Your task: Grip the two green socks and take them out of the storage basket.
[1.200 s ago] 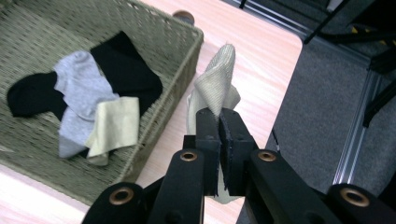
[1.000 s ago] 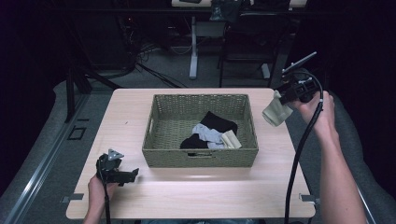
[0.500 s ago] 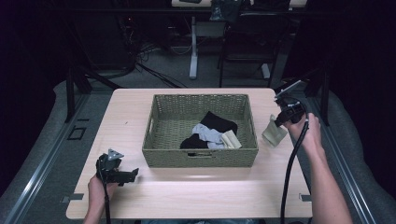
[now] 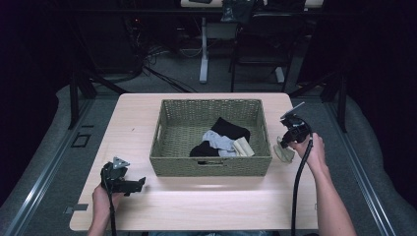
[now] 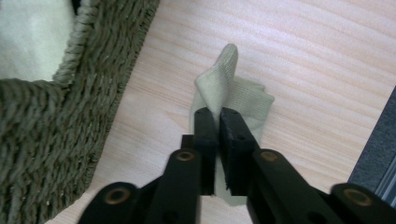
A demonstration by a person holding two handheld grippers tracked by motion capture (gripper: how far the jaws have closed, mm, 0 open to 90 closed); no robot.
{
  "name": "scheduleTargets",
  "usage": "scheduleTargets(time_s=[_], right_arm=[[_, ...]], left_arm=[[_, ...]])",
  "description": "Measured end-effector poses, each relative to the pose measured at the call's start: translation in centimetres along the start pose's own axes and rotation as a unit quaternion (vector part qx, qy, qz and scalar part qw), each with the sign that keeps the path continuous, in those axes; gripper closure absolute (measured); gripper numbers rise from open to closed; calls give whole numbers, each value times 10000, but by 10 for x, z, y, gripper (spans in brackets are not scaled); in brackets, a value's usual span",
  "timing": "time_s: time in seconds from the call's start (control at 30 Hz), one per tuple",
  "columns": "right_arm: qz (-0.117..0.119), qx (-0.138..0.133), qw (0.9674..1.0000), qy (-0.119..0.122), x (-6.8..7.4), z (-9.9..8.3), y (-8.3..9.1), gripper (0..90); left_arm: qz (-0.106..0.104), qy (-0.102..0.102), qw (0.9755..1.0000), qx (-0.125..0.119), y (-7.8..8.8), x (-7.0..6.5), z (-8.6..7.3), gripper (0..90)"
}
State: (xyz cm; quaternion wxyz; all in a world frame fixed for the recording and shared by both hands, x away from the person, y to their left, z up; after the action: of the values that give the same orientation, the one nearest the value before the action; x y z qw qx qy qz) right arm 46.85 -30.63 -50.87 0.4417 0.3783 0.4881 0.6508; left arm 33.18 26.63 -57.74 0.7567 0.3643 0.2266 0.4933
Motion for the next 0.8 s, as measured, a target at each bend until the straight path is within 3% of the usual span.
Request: scheduleTargets(time_s=[0.17,0.4,0.63,0.73,0.8], right_arm=[[-37,-230,9997,58,2,1,23,564],[40,-686,9973,242,15,7,68,368],[109,-1136,9920,532,42,22,108,217],[186,-1281,9892,690,60,32,116,176],[178,-1228,9887,836,69,37,118,171]], left_arm=[[-2,-20,10000,-20,0,0,0,2],[2,-32,10000,-5,0,0,0,2],[5,-45,10000,-11,0,0,0,2],[5,-43,10000,-11,0,0,0,2],[3,-44,10000,-10,0,0,0,2]])
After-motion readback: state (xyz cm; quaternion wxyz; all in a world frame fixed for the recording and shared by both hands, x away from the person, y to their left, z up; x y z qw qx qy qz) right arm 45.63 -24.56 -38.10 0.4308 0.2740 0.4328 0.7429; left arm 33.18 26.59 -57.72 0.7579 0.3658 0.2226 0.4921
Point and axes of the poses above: each handheld gripper's, and its own axes: y roughly backward along the jaws, z roughly out of its top, x roughly to its left, the point moved 1 cm from there along -y, roughly forward along the jaws
